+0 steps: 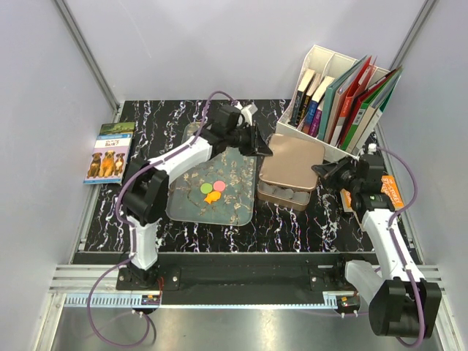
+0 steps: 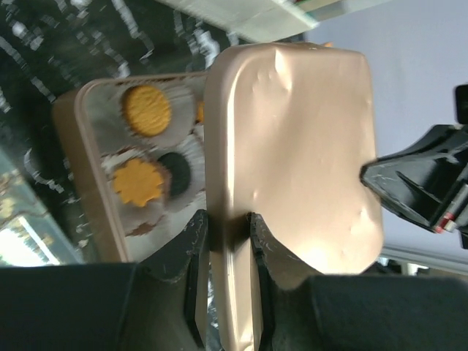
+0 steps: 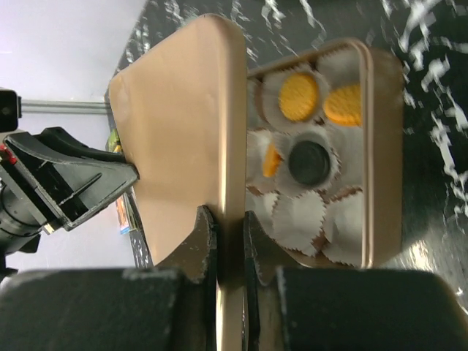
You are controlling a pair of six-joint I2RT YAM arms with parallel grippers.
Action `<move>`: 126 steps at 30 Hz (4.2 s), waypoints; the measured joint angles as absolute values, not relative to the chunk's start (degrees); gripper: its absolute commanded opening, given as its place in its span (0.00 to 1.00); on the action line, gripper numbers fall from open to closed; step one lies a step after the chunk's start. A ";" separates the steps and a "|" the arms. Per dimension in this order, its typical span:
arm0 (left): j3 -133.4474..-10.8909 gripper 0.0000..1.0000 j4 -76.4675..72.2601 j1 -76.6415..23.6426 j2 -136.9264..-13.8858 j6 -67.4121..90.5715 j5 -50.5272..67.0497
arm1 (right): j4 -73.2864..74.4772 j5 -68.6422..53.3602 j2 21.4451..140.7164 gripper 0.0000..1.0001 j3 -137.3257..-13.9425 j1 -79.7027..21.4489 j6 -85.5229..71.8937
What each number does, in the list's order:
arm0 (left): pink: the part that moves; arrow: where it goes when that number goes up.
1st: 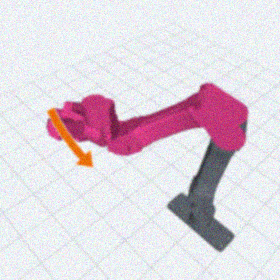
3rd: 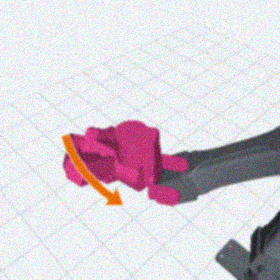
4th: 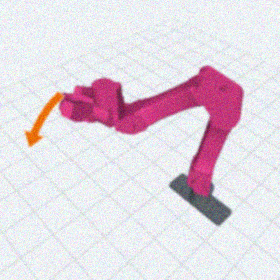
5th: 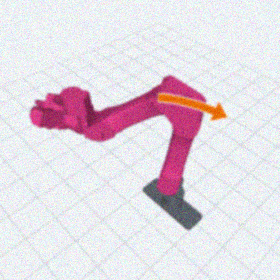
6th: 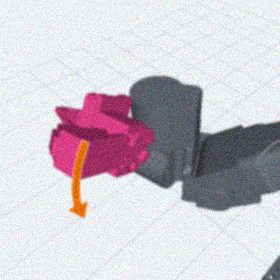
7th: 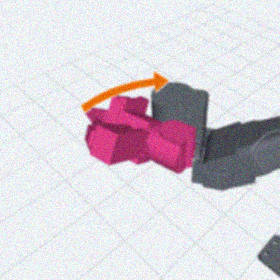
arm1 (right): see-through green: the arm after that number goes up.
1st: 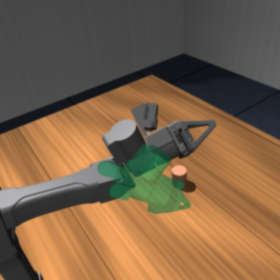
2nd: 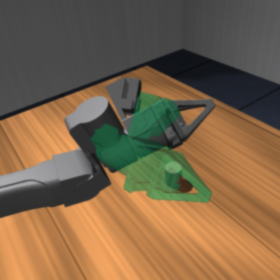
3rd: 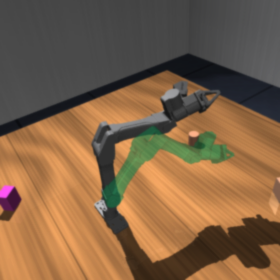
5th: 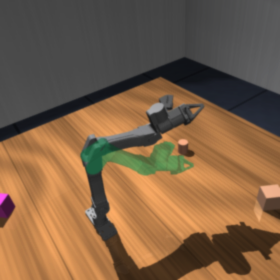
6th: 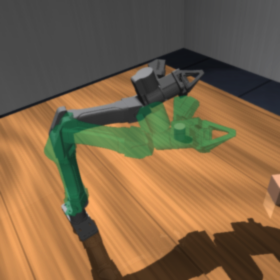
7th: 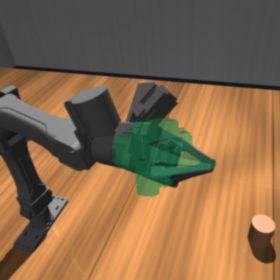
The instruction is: Pack the cookies
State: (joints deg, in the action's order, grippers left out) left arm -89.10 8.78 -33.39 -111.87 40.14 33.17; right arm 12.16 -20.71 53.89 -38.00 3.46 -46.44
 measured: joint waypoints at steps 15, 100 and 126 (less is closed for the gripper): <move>-94.45 0.00 21.17 -34.06 -120.16 28.95 21.08 | 7.86 -17.63 58.72 0.00 -29.80 3.42 -49.80; -92.09 0.29 10.52 -39.77 -116.55 31.48 22.06 | -0.62 -16.69 85.12 1.00 -43.83 -8.25 -38.76; -88.62 0.29 7.75 -40.10 -116.53 33.06 23.73 | 15.84 3.84 81.62 1.00 -47.66 -10.26 -32.82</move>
State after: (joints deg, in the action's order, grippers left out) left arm -88.62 7.75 -40.10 -116.53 33.06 23.73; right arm 15.84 3.84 81.62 -47.66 -10.26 -32.82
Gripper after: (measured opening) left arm 0.294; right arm 0.994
